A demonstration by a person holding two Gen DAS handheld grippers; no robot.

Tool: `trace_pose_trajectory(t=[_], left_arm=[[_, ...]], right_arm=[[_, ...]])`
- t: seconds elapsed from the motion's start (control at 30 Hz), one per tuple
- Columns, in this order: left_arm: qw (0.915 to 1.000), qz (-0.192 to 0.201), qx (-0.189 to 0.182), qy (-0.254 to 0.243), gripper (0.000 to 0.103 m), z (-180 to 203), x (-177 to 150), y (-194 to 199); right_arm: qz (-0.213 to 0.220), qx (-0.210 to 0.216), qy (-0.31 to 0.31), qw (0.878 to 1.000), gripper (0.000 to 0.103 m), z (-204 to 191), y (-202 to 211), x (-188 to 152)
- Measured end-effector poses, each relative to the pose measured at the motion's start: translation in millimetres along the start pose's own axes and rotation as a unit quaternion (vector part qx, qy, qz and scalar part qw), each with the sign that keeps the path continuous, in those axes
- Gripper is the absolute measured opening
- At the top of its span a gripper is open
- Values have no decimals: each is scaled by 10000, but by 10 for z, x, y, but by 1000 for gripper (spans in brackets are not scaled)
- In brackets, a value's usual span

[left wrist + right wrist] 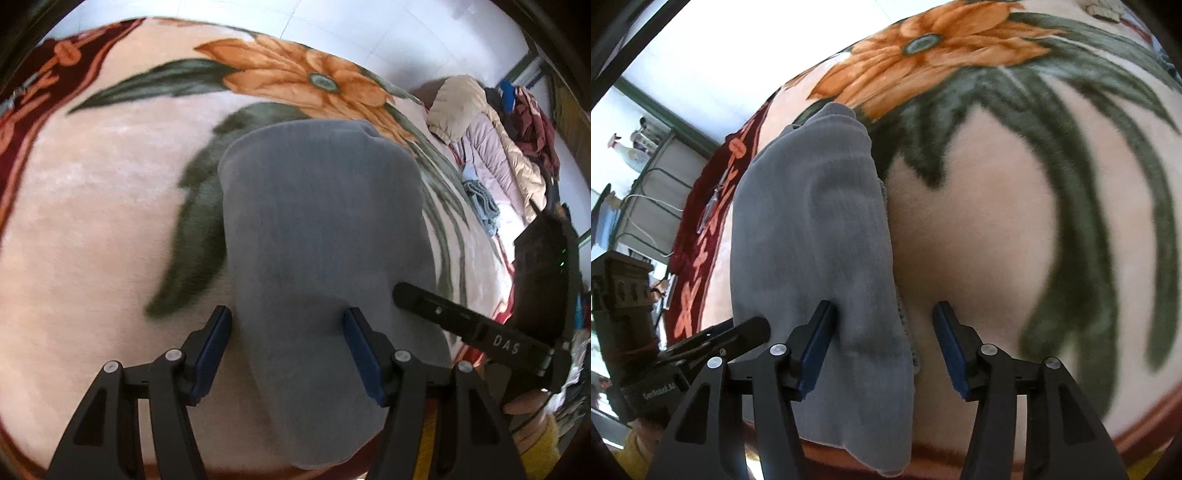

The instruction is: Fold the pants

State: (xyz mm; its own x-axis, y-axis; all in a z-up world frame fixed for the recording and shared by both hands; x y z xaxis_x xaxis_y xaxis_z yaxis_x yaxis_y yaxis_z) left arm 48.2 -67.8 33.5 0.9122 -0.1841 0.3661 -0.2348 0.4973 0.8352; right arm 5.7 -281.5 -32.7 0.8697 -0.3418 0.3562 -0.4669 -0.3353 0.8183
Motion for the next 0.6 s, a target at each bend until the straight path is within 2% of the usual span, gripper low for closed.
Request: trace_pose_trajectory(t=[0.07, 0.1, 0.13, 0.27, 0.33, 0.4, 0.47, 0.6], left_arm=[[9998, -15, -181, 116, 59, -8, 4, -18], [9997, -6, -185, 136, 57, -11, 2, -17], [9997, -6, -209, 122, 51, -12, -2, -16], [9993, 21, -328, 200, 39, -24, -20, 23], [9992, 78, -342, 215, 31, -5, -31, 78], [9995, 177, -244, 96, 27, 43, -26, 188], [9993, 317, -190, 21, 25, 67, -27, 343], [9983, 574, -126, -65, 24, 49, -49, 653]], right_arm=[[-49, 307, -67, 9995, 39, 9, -14, -12], [-39, 412, -167, 9990, 38, 21, -18, -23], [-32, 452, -198, 9988, 36, 34, -19, -32], [73, 775, -505, 9957, 24, 87, 48, -78], [162, 946, -532, 9940, 21, 19, 128, -109], [234, 1203, -501, 9912, 14, -80, 231, -134], [308, 1309, -306, 9904, 14, -238, 324, -163], [431, 1155, 229, 9921, 14, -622, 424, -184]])
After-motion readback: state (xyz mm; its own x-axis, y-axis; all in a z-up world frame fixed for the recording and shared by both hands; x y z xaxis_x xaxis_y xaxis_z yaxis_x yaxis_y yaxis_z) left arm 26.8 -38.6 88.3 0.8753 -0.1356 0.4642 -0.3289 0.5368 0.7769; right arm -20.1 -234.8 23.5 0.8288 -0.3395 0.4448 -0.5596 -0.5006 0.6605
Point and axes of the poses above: each gripper's, at about its wrist camera, not at the fingertips, and y roughly against the way its jaws point, z to its right, x to its top, the point moved 1 cm from there along -y, roughly the way its jaws point, and after that the axes turned 4 degrees about -y, right-handed, at the moved point
